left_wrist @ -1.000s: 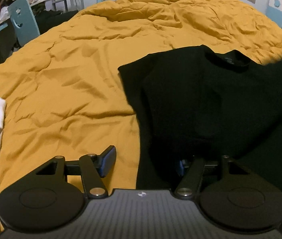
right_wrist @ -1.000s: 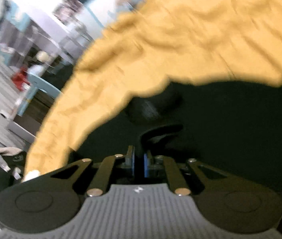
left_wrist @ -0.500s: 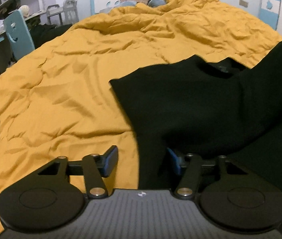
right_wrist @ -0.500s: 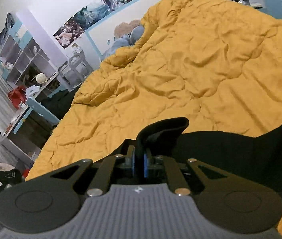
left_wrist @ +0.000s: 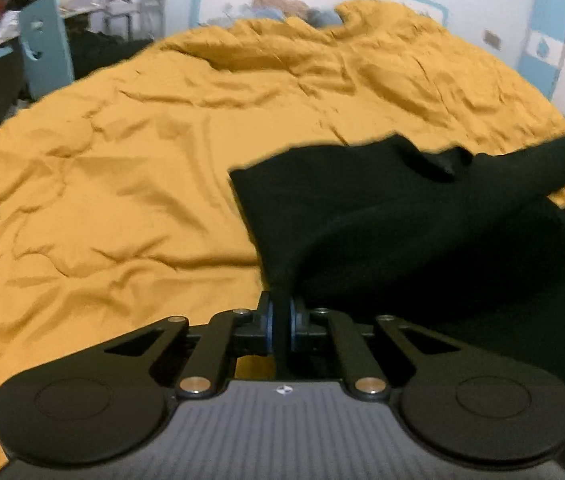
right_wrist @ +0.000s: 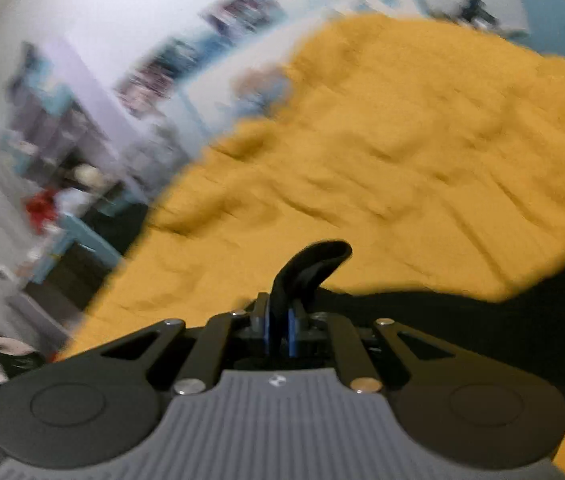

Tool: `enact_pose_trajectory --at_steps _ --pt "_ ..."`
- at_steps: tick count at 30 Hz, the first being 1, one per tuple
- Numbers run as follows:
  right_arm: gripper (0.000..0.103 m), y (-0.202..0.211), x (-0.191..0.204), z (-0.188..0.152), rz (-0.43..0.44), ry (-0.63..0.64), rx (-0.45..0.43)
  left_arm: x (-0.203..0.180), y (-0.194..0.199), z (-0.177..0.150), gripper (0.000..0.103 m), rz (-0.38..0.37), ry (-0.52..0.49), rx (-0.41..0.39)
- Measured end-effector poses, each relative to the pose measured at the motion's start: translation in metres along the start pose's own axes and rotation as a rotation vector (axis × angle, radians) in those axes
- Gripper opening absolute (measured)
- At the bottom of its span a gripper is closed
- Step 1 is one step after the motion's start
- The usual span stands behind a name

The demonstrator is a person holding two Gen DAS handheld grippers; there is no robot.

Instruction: Fold small clothes

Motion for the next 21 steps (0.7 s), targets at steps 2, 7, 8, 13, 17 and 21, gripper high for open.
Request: enact_pose_trajectory --at_steps 2,7,8,13,17,21 --pt "0.003 -0.021 -0.035 -0.021 -0.078 -0.052 0.088 -0.001 -0.003 0.0 0.01 -0.011 -0.01 0.033" --pt "0.005 -0.045 -0.093 -0.07 -0.103 -0.182 0.219 0.012 0.002 -0.001 0.03 -0.03 0.036 0.098" --pt "0.006 -0.043 -0.096 -0.072 -0.093 -0.192 0.207 0.015 0.005 -0.001 0.033 -0.032 0.041 0.115" --pt "0.037 -0.028 -0.088 -0.058 -0.101 -0.139 0.146 0.023 0.034 0.009 0.057 -0.077 0.073 0.062" --pt "0.04 -0.027 -0.083 -0.045 -0.071 -0.124 0.12 0.035 0.029 0.033 0.071 -0.114 0.227 -0.001" --pt "0.04 -0.039 -0.077 -0.035 -0.055 -0.098 0.109 0.049 -0.007 0.053 0.071 -0.09 0.408 -0.016"
Point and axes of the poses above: each gripper's, at about its wrist camera, not at the fingertips, and y roughly against the way its jaws point, x to its left, z to its top, the point moved 2 cm from there along -y, roughly the way its jaws point, and after that the axes turned 3 degrees about x, right-handed, at the moved point
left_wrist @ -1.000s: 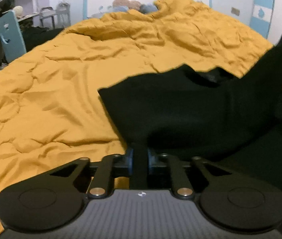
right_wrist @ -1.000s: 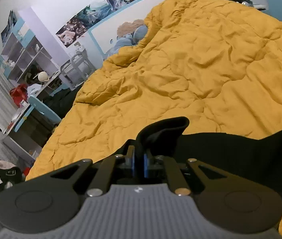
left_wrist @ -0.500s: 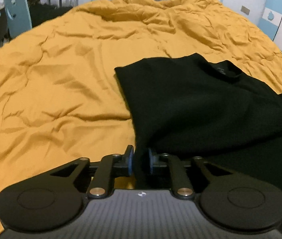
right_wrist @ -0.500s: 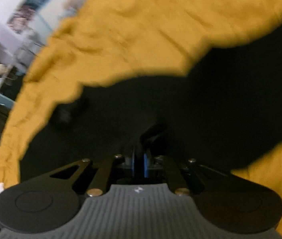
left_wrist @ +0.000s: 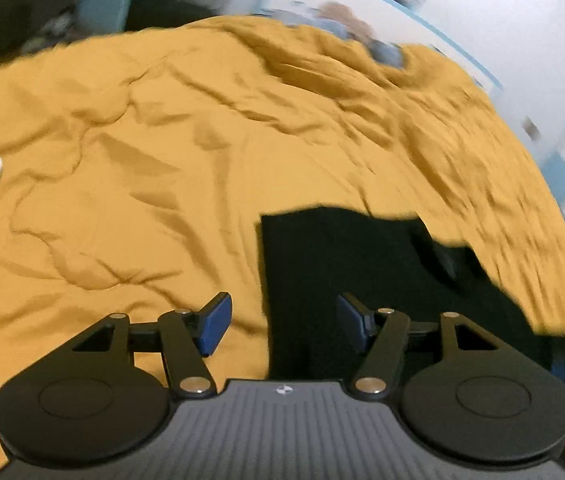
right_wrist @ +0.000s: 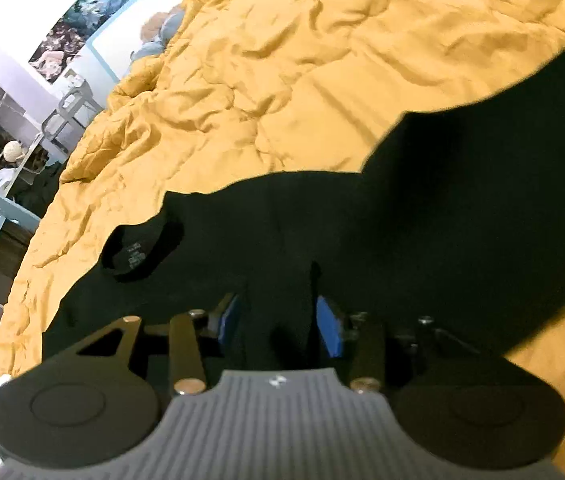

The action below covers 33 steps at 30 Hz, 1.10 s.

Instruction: Fold small clothes

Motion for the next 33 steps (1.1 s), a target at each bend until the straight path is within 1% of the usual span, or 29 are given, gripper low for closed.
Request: enact_pose_trajectory --at_steps 3,4,5,6,7,8,10,12,14,16,17,19,20,22,23,24,25,27,28,30,31,33 --pt "0.041 -0.012 0.001 0.005 -0.013 0.017 0.006 0.007 -0.03 0.009 0.067 0.011 0.096 0.012" --pt "0.041 -0.017 0.001 0.006 -0.016 0.018 0.009 0.008 -0.04 0.011 0.063 0.008 0.112 0.022" --pt "0.041 -0.021 0.0 0.008 -0.016 0.019 0.012 0.008 -0.049 0.013 0.054 -0.001 0.128 0.027" --pt "0.041 -0.025 0.0 0.008 -0.017 0.021 0.015 0.009 -0.055 0.013 0.049 -0.008 0.142 0.027" --pt "0.038 -0.029 0.0 0.008 -0.018 0.024 0.02 0.011 -0.06 0.013 0.035 -0.005 0.159 0.024" --pt "0.033 -0.031 0.0 0.007 -0.015 0.031 0.029 0.012 -0.064 0.013 0.018 0.001 0.169 0.024" --pt "0.001 -0.035 0.002 0.005 -0.001 0.049 0.048 0.014 -0.067 0.011 0.002 -0.005 0.169 0.009" --pt "0.0 -0.03 0.006 0.004 0.024 0.068 0.018 0.013 -0.056 0.008 0.001 -0.006 0.148 -0.063" --pt "0.0 -0.017 0.012 0.007 0.058 0.089 -0.053 0.013 -0.04 0.008 0.001 -0.011 0.154 -0.135" --pt "0.0 -0.011 0.016 0.011 0.057 0.101 -0.097 0.011 -0.031 0.008 0.0 0.0 0.15 -0.175" --pt "0.0 -0.011 0.017 0.013 0.037 0.111 -0.101 0.009 -0.031 0.01 0.0 0.021 0.138 -0.182" --pt "0.0 -0.017 0.015 0.015 -0.028 0.125 -0.091 0.01 -0.032 0.011 0.0 0.14 0.099 -0.196" --pt "0.0 -0.018 0.012 0.016 -0.05 0.117 -0.084 0.016 -0.035 0.013 0.0 0.173 0.115 -0.182" --pt "0.001 -0.016 0.002 0.016 -0.061 0.083 -0.073 0.027 -0.041 0.017 0.0 0.177 0.152 -0.118" --pt "0.002 -0.01 -0.003 0.017 -0.058 0.07 -0.079 0.028 -0.039 0.017 0.0 0.166 0.138 -0.107" --pt "0.009 -0.003 -0.009 0.017 -0.06 0.063 -0.089 0.029 -0.036 0.017 0.0 0.152 0.12 -0.101" --pt "0.026 0.006 -0.015 0.019 -0.067 0.059 -0.105 0.027 -0.032 0.018 0.0 0.139 0.107 -0.092" --pt "0.043 0.032 -0.035 0.02 -0.091 0.036 -0.154 0.02 -0.022 0.018 0.003 0.124 0.078 -0.075" --pt "0.044 0.047 -0.047 0.022 -0.101 0.02 -0.18 0.015 -0.017 0.018 0.004 0.125 0.054 -0.068" --pt "0.046 0.08 -0.075 0.029 -0.132 -0.023 -0.234 -0.001 -0.008 0.018 0.014 0.134 -0.007 -0.059" --pt "0.049 0.099 -0.091 0.031 -0.153 -0.046 -0.265 -0.01 -0.004 0.017 0.02 0.134 -0.034 -0.058" --pt "0.057 0.132 -0.125 0.038 -0.206 -0.101 -0.323 -0.029 0.002 0.011 0.024 0.13 -0.086 -0.053"
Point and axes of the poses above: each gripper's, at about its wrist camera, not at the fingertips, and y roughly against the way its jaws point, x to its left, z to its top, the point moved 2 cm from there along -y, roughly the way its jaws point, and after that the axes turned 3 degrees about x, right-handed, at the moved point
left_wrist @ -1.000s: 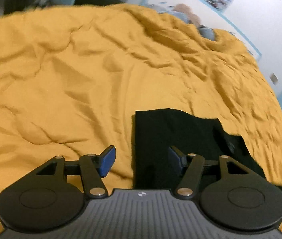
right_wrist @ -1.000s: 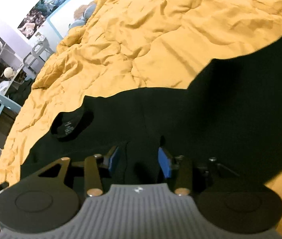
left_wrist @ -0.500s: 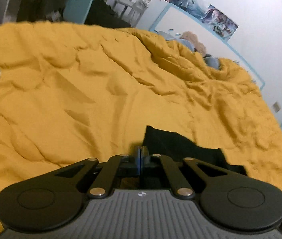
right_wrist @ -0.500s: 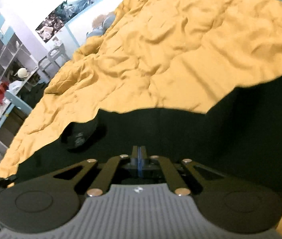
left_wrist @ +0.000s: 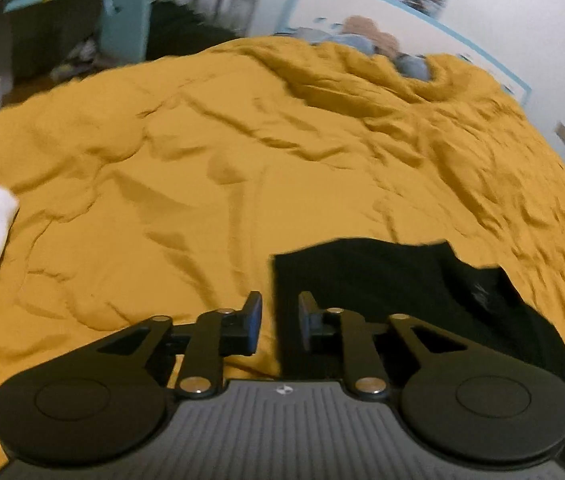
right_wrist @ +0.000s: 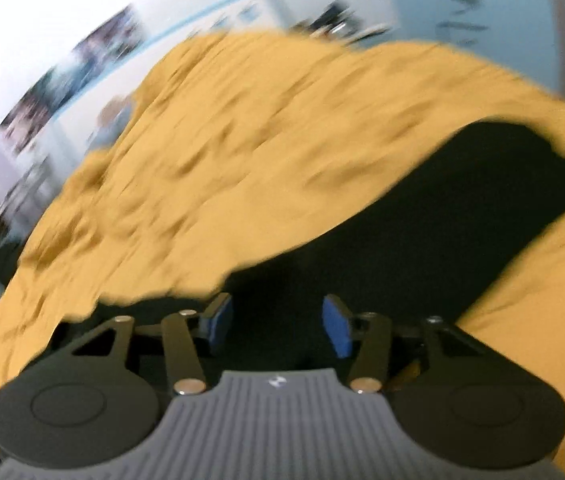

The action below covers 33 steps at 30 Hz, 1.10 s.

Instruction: Fold small clothes

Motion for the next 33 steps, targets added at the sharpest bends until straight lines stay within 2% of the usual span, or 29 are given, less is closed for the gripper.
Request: enact_pose_trajectory --at_steps 2,4,8,12,17,20,21,22,24,27,33 --pt "0.06 0.018 -0.044 0.019 -0.054 -0.111 -0.048 -0.018 0.003 -0.005 0.035 -0.004 -0.046 0.009" --pt "0.071 0.029 -0.087 0.032 -0.059 -0.245 -0.072 -0.035 0.003 -0.013 0.039 -0.012 -0.092 0.013" --pt "0.071 0.028 -0.163 0.047 -0.055 -0.467 -0.099 -0.058 -0.006 -0.028 0.039 0.006 -0.112 0.045" --pt "0.068 0.012 -0.207 0.053 -0.066 -0.563 -0.108 -0.067 -0.009 -0.043 0.039 0.031 -0.111 0.075" --pt "0.049 -0.027 -0.235 0.051 -0.066 -0.653 -0.087 -0.065 -0.012 -0.055 0.039 0.107 -0.106 0.101" --pt "0.028 -0.032 -0.242 0.053 -0.049 -0.665 -0.107 -0.064 -0.007 -0.058 0.039 0.139 -0.1 0.101" --pt "0.017 -0.03 -0.24 0.054 -0.033 -0.669 -0.113 -0.064 -0.005 -0.059 0.039 0.142 -0.097 0.1" --pt "0.01 -0.026 -0.237 0.058 -0.024 -0.658 -0.126 -0.064 -0.003 -0.06 0.039 0.144 -0.099 0.099" --pt "0.006 -0.011 -0.218 0.068 -0.028 -0.582 -0.173 -0.065 -0.001 -0.062 0.039 0.151 -0.102 0.097" --pt "0.004 0.013 -0.171 0.084 0.014 -0.423 -0.215 -0.065 0.005 -0.064 0.039 0.133 -0.093 0.088" --pt "0.003 0.055 -0.024 0.095 0.168 -0.099 -0.216 -0.067 0.023 -0.064 0.039 0.047 -0.065 0.067"
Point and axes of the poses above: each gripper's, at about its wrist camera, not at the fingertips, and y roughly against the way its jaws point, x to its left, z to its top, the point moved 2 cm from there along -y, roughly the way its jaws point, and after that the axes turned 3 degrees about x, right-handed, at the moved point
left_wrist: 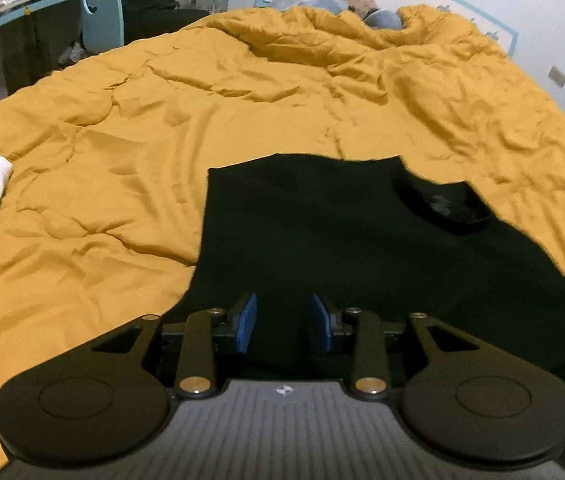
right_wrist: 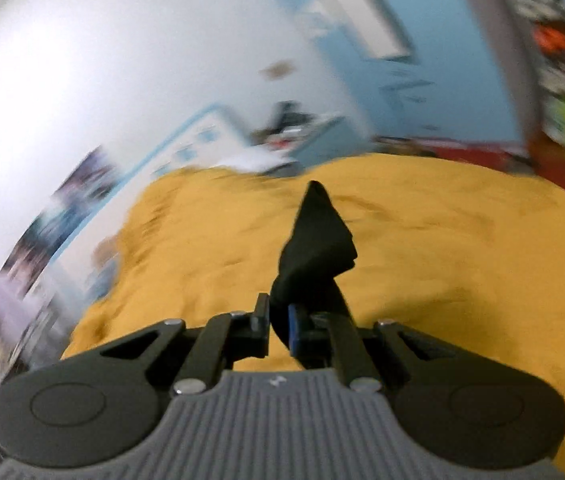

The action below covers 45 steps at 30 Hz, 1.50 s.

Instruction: Fold small clothes

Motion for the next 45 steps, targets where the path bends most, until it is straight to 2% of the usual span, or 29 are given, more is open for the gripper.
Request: enact_pose_trajectory --at_steps 4,7,10,14,17,20,22,24,26,28,30,33,34,36,39,42,45 --pt "0.003 -0.004 0.1 -0.028 0.134 0.129 0.101 0.004 0.018 0.001 0.038 -0.059 0.018 -0.023" --pt "0.002 -0.011 0.167 -0.062 0.223 0.205 0.178 0.01 0.029 0.002 0.034 -0.114 0.037 -0.02" --pt "0.002 -0.021 0.226 -0.11 0.291 0.286 0.242 0.015 0.036 0.002 0.032 -0.191 0.069 -0.022" --pt "0.002 -0.042 0.285 -0.206 0.331 0.424 0.374 0.019 0.038 -0.001 0.03 -0.287 0.115 -0.016" --pt "0.002 -0.056 0.304 -0.287 0.308 0.577 0.456 0.023 0.035 -0.005 0.03 -0.331 0.131 -0.004" --pt "0.002 -0.07 0.295 -0.353 0.27 0.655 0.558 0.027 0.029 -0.009 0.03 -0.364 0.14 0.015" --pt "0.003 -0.079 0.287 -0.38 0.238 0.685 0.594 0.031 0.026 -0.012 0.03 -0.363 0.145 0.014" --pt "0.004 -0.081 0.281 -0.4 0.24 0.666 0.663 0.033 0.023 -0.014 0.03 -0.361 0.146 0.015" --pt "0.013 -0.08 0.276 -0.408 0.257 0.646 0.714 0.035 0.018 -0.015 0.034 -0.371 0.155 0.025" --pt "0.031 -0.084 0.275 -0.405 0.303 0.609 0.751 0.034 0.015 -0.016 0.043 -0.383 0.161 0.029" --pt "0.04 -0.076 0.272 -0.399 0.355 0.57 0.775 0.034 0.014 -0.016 0.049 -0.404 0.172 0.018" --pt "0.043 -0.065 0.265 -0.387 0.415 0.5 0.794 0.034 0.014 -0.016 0.059 -0.441 0.193 -0.009" --pt "0.044 -0.06 0.265 -0.382 0.42 0.481 0.788 0.034 0.013 -0.015 0.063 -0.451 0.201 -0.008" --pt "0.048 -0.051 0.254 -0.368 0.409 0.454 0.757 0.032 0.007 -0.013 0.065 -0.463 0.214 0.011" --pt "0.048 -0.042 0.238 -0.349 0.348 0.442 0.684 0.024 -0.007 -0.01 0.066 -0.468 0.223 0.048" --pt "0.048 -0.032 0.213 -0.33 0.274 0.425 0.61 0.012 -0.028 -0.008 0.066 -0.522 0.253 0.113" --pt "0.048 -0.025 0.19 -0.316 0.238 0.384 0.578 -0.004 -0.05 -0.009 0.076 -0.548 0.28 0.169"
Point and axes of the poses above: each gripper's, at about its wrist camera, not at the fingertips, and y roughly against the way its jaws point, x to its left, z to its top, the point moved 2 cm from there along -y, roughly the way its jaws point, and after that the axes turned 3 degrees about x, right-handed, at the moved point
